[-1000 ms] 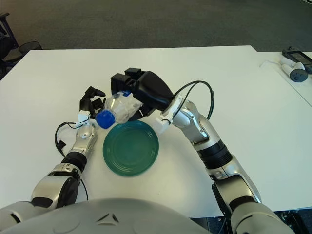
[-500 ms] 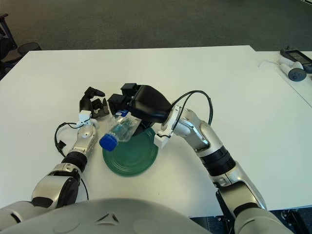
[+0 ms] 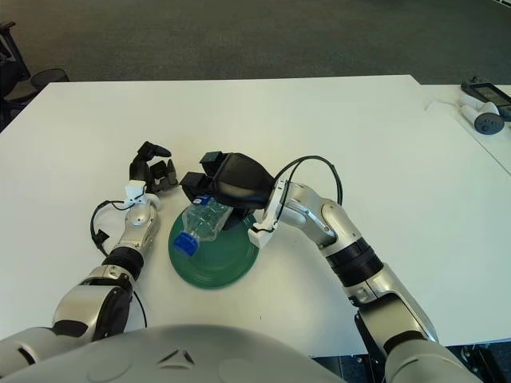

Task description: Put the bottle into the plate.

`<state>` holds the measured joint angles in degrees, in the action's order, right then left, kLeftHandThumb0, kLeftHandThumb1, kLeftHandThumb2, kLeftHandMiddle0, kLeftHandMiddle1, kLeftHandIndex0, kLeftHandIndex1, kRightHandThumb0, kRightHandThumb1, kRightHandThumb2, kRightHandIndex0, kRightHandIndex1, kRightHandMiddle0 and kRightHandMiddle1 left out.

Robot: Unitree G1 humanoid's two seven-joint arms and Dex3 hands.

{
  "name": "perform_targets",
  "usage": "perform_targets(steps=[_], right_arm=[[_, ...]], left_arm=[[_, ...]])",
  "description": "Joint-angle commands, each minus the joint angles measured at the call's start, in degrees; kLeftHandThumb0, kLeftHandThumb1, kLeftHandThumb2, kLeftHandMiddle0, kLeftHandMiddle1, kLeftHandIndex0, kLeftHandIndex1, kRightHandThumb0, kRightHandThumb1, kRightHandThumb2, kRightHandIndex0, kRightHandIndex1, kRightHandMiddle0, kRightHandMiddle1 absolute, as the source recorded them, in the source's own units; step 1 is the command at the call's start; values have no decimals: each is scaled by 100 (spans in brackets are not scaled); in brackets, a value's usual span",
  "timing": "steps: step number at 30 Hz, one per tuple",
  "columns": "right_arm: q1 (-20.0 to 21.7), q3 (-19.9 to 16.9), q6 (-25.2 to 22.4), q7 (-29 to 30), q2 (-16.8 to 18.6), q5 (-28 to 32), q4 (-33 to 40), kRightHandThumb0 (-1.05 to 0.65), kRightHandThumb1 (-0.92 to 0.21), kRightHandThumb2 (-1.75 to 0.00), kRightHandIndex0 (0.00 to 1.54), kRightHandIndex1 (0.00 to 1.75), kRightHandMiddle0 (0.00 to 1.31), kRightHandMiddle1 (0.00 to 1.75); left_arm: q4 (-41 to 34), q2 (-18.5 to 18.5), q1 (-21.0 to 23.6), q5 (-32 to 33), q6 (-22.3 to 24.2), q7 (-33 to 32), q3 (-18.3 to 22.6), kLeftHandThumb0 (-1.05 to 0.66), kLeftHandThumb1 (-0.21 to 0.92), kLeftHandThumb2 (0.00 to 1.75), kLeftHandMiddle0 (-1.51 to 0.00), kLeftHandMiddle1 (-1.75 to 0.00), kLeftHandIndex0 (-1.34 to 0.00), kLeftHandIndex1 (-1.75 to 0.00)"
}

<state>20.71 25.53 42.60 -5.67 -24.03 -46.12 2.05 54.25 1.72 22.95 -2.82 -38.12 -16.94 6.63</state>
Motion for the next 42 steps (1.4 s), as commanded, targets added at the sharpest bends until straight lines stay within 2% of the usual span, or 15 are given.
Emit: perform_targets(steps=[1,12,22,32,42], right_arm=[[1,103,86,198,-5,-281,-203,-47,-32,-130,117,175,60,175],[54,191,45,451,-34,-693,-306,-49,-25,-139,117,175,66,175],[107,276,42,449,-58,-782,-375,-51,-20,-145,117,175,70,175],[129,387,37,405,-72,-837,-449,-51,-20,-145,119,175,70,175],[91,382,-62,-34,-135,-643,-261,-51,-22,-143,118,175,69,175]], left_arm=[[229,-10,-167,-42,112,-53,0,-47,29,134,-114,-175,-62,-175],[252,7,-184,71,61,90,45,-47,29,134,-114,-175,-62,-175],[324,-3,-156,37,-44,84,50,-47,29,134,-114,-175,-62,-175],[337,-21,-145,8,-35,48,42,-47,29,134,-114,-175,-62,-175],[342,-8,-155,74,-49,134,74,-47,29,135,-114,-175,-62,-175]])
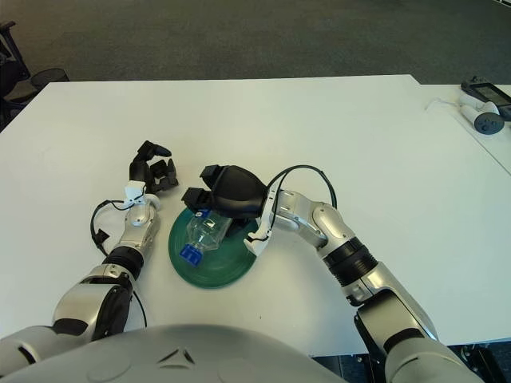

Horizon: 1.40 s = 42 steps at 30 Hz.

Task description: Put the bottle into the plate.

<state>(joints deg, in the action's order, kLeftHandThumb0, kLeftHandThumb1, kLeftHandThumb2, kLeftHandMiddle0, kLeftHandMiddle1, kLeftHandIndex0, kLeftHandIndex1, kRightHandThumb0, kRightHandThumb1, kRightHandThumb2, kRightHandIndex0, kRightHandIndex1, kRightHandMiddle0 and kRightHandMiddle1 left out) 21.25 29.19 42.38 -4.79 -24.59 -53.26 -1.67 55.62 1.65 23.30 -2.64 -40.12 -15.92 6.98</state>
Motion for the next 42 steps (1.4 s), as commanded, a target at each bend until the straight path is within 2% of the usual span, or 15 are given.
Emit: perform_targets(steps=[1,6,8,10,13,14,17,18,20,22,24,28,31,37,42], right_arm=[[35,14,-47,-152,-80,84,122,-51,-22,-143,118,175,69,175],[55,36,-13,-226,-80,136,111,-49,-27,-137,115,175,64,175],[84,59,48,-215,-79,144,70,-47,-33,-127,106,175,61,172],[110,70,107,-195,-80,149,41,-20,-28,-128,82,175,66,150],[105,74,125,-165,-50,120,85,-9,-31,-123,69,175,62,145],[91,62,126,-159,-55,115,120,-6,-35,-119,64,175,57,145],[69,27,157,-139,-83,145,150,-2,-63,-82,41,165,41,153],[63,17,181,-126,-82,177,148,-2,-67,-77,40,164,40,153],[58,-2,232,-115,-86,242,155,-19,-79,-56,30,151,40,154],[67,-13,273,-131,-95,297,156,-52,-81,-41,21,133,22,134],[69,-18,278,-178,-104,339,160,-64,-83,-37,17,112,13,124],[18,-36,209,-312,-146,409,236,-73,-89,-34,16,70,4,108],[-10,-28,148,-406,-191,367,279,-78,-91,-49,14,30,1,73],[-65,-12,143,-403,-254,260,328,-82,-92,-67,8,8,0,38],[-123,-3,240,-118,-309,35,269,-86,-92,-79,2,2,0,12]], left_arm=[[205,0,-190,56,150,33,41,-47,29,135,-114,-175,-63,-175],[212,-7,-184,32,159,9,38,-48,28,135,-114,-175,-63,-175],[209,-10,-186,17,146,4,29,-48,28,136,-115,-175,-63,-175],[201,-14,-189,1,145,-4,20,-48,28,136,-114,-175,-63,-175],[197,-18,-188,-55,143,-83,1,-48,28,136,-114,-175,-63,-175],[199,-22,-187,-78,144,-116,-6,-48,28,136,-115,-175,-63,-175],[203,-23,-172,-113,172,-162,-24,-48,28,136,-116,-175,-63,-175],[203,-27,-170,-129,182,-176,-32,-48,28,136,-116,-175,-63,-175],[200,-41,-168,-170,193,-217,-53,-48,28,136,-116,-175,-63,-175],[188,-62,-171,-239,215,-289,-84,-48,28,136,-118,-175,-63,-175],[166,-80,-176,-313,254,-370,-114,-48,28,136,-118,-175,-64,-175],[99,-90,-189,-426,409,-538,-155,-48,28,136,-119,-175,-63,-175],[9,-58,-206,-478,563,-712,-166,-48,28,136,-121,-175,-64,-175],[-43,5,-193,-420,726,-782,-124,-48,27,137,-122,-175,-64,-175],[-89,20,-173,-435,888,-850,-130,-48,27,137,-123,-175,-64,-175]])
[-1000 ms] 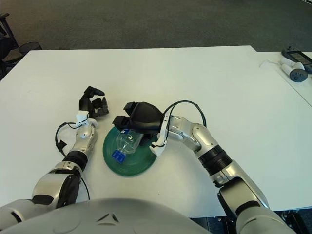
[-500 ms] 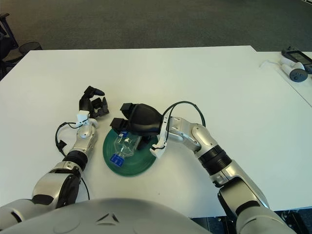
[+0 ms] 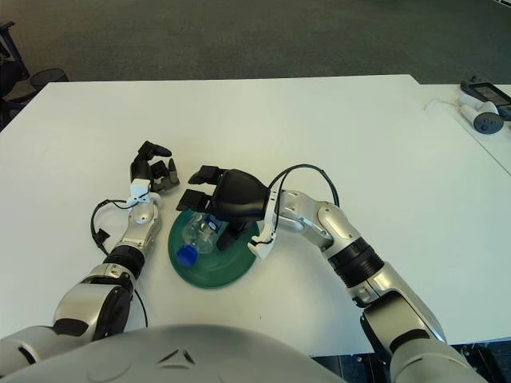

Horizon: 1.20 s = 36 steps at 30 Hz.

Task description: Put the bottle into the plate.

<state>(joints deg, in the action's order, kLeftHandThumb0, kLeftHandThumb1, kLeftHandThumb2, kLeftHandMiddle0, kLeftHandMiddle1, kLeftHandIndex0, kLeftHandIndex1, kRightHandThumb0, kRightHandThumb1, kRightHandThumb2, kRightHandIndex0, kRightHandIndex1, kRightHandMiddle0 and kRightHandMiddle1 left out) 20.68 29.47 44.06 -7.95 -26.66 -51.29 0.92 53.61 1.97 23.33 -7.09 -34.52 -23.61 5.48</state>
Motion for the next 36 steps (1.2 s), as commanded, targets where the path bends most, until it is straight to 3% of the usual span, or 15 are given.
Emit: perform_targets(steps=[1,7,22,30,36], right_arm=[[-67,-30,90,247,-108,-193,-8,-87,-92,-81,1,1,0,7],[83,14,390,608,-157,-301,-272,-95,-92,-84,0,0,0,1],[386,-55,790,740,-174,-128,-606,-105,-92,-89,0,0,0,0],[679,-289,934,682,-224,307,-729,-105,-92,-89,0,0,0,0],[1128,-751,716,394,-205,1147,-643,-105,-92,-88,0,0,0,0]], left_arm=[[100,-12,-178,5,345,-87,15,-48,27,137,-123,-175,-64,-175],[-97,21,-251,129,424,136,19,-48,28,136,-122,-175,-64,-175],[-115,75,-329,432,129,527,113,-47,29,134,-117,-175,-62,-175],[427,-81,-212,308,-103,470,102,-50,24,141,-117,-175,-67,-175],[688,-187,-149,295,-701,575,99,-50,22,143,-112,-175,-68,-175]])
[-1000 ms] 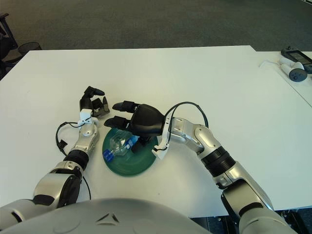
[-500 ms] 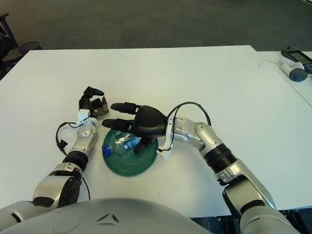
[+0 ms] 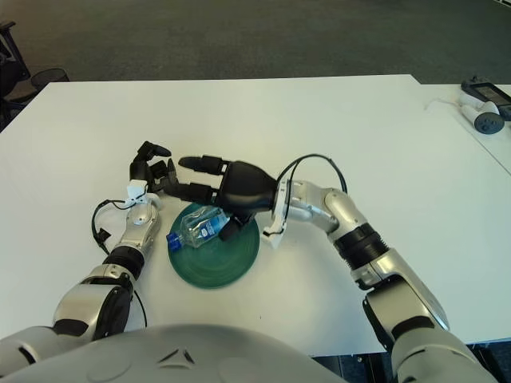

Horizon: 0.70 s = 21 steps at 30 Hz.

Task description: Put the bottle into the plate.

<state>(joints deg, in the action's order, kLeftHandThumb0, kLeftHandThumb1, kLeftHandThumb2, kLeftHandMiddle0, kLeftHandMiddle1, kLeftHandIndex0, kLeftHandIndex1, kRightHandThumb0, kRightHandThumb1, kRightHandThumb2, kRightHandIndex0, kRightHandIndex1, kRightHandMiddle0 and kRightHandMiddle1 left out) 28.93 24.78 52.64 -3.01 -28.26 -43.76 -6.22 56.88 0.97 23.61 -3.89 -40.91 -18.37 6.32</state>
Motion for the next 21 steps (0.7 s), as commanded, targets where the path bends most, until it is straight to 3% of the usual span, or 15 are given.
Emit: perform_targets(steps=[1,7,9,14,18,21], right_arm=[[279,-343,-214,-110,-16,460,91,-105,-92,-88,0,0,0,0],[172,-689,-749,-8,261,846,37,-105,-92,-82,0,0,5,4],[210,-887,-1006,91,451,1185,-158,-105,-92,-79,0,0,3,17],[492,-1387,-1243,468,769,1766,-918,-102,-92,-64,7,3,0,44],[447,-1701,-1314,603,970,2273,-1056,-99,-92,-52,11,4,0,51],[553,-2073,-1678,855,1350,2803,-1262,-96,-92,-44,14,4,0,54]], left_arm=[[410,-92,-163,-31,-136,42,17,-50,22,142,-110,-175,-68,-175],[623,-103,-80,44,-259,152,58,-50,24,140,-102,-175,-66,-175],[648,-79,-50,40,-196,132,51,-49,26,138,-98,-175,-65,-175],[413,34,-109,12,-20,91,-14,-48,29,134,-104,-175,-63,-175],[289,33,-160,137,108,317,17,-47,30,133,-107,-175,-62,-175],[194,42,-196,125,179,266,27,-47,30,133,-109,-175,-61,-175]])
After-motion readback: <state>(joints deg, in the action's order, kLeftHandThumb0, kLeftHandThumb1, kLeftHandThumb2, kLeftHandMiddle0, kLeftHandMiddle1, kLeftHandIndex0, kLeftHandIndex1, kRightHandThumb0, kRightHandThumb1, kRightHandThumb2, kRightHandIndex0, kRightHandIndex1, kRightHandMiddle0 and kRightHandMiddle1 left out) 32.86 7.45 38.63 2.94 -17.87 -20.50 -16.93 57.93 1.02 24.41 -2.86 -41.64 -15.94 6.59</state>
